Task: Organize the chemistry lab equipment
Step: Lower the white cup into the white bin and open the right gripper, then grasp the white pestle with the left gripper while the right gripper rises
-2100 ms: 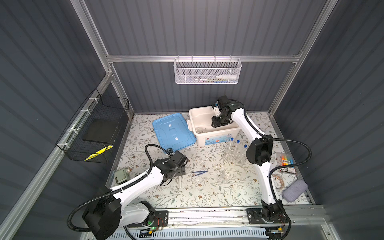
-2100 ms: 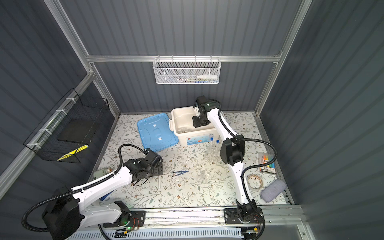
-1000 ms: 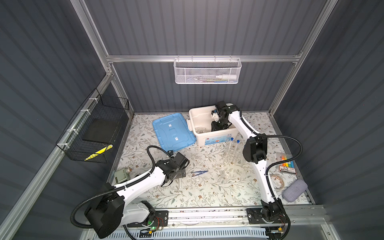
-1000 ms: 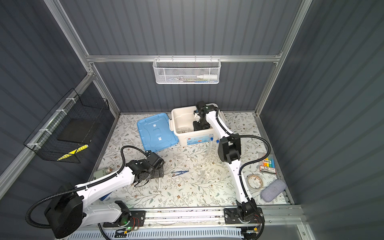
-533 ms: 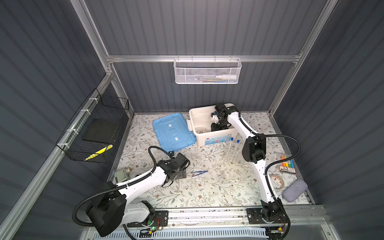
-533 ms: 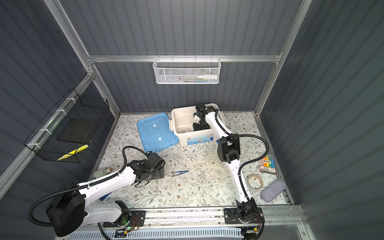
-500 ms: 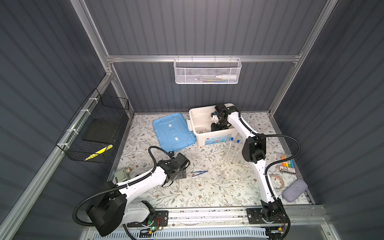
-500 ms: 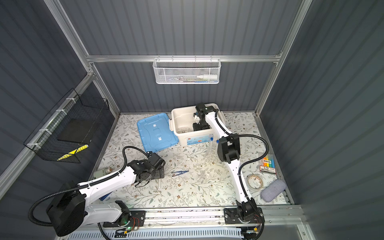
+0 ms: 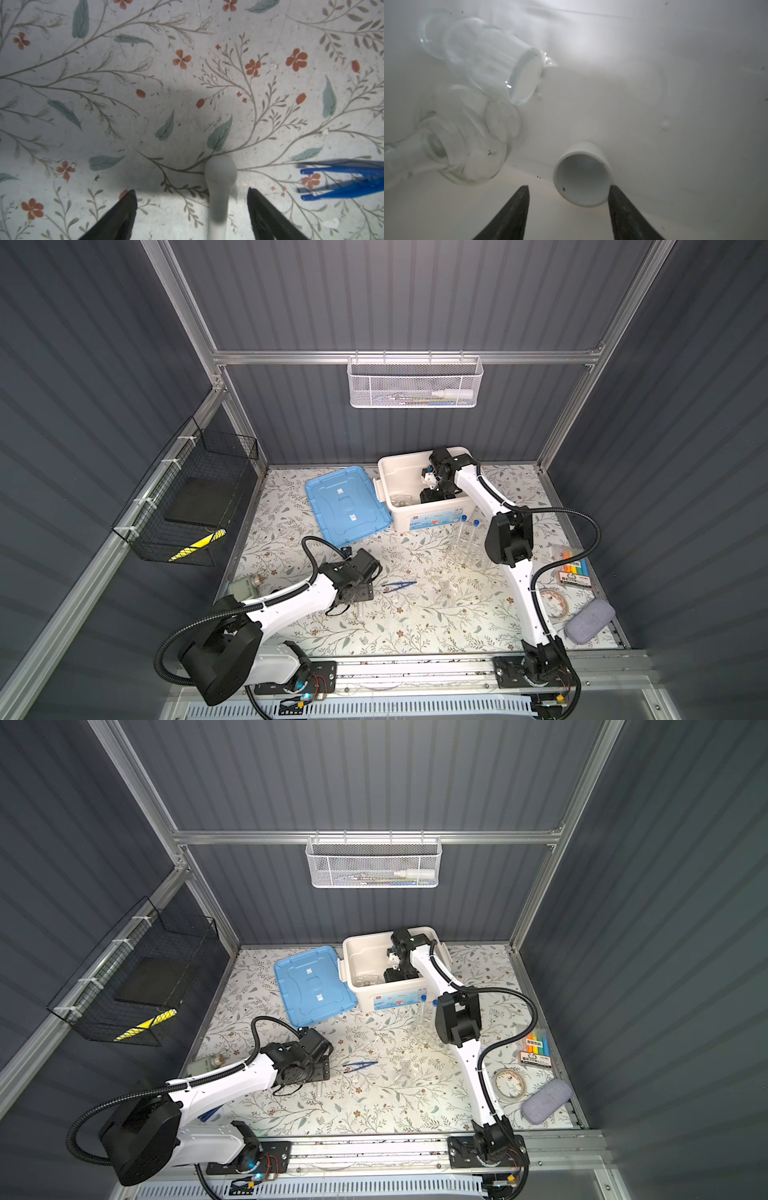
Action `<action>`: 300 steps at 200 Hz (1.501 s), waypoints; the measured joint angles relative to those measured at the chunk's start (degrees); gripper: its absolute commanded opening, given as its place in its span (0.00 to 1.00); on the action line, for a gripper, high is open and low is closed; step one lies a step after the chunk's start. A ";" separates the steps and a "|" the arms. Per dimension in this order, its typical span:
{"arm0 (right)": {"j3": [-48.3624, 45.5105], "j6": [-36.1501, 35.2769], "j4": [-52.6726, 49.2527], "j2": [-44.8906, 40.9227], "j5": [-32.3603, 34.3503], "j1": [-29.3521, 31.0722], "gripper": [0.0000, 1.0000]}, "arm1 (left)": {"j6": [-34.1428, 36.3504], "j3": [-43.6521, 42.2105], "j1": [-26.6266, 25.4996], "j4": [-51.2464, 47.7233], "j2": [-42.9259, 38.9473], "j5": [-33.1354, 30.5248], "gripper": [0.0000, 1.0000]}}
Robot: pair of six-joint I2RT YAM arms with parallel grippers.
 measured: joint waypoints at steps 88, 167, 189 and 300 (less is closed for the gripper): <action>-5.18 0.90 4.68 -9.88 -0.11 0.07 0.81 | 0.00 -1.77 -0.87 3.43 0.74 4.24 0.67; -9.70 1.31 9.01 -17.44 0.85 0.02 0.83 | -0.09 -2.60 -1.22 5.86 1.75 5.14 0.39; -12.44 1.40 10.01 -19.10 1.70 -0.02 0.86 | -0.02 -2.60 -1.22 5.99 1.77 5.31 0.36; -33.66 3.76 27.32 -35.15 11.50 -0.68 0.99 | 0.28 -2.93 -1.22 7.48 1.92 6.21 0.20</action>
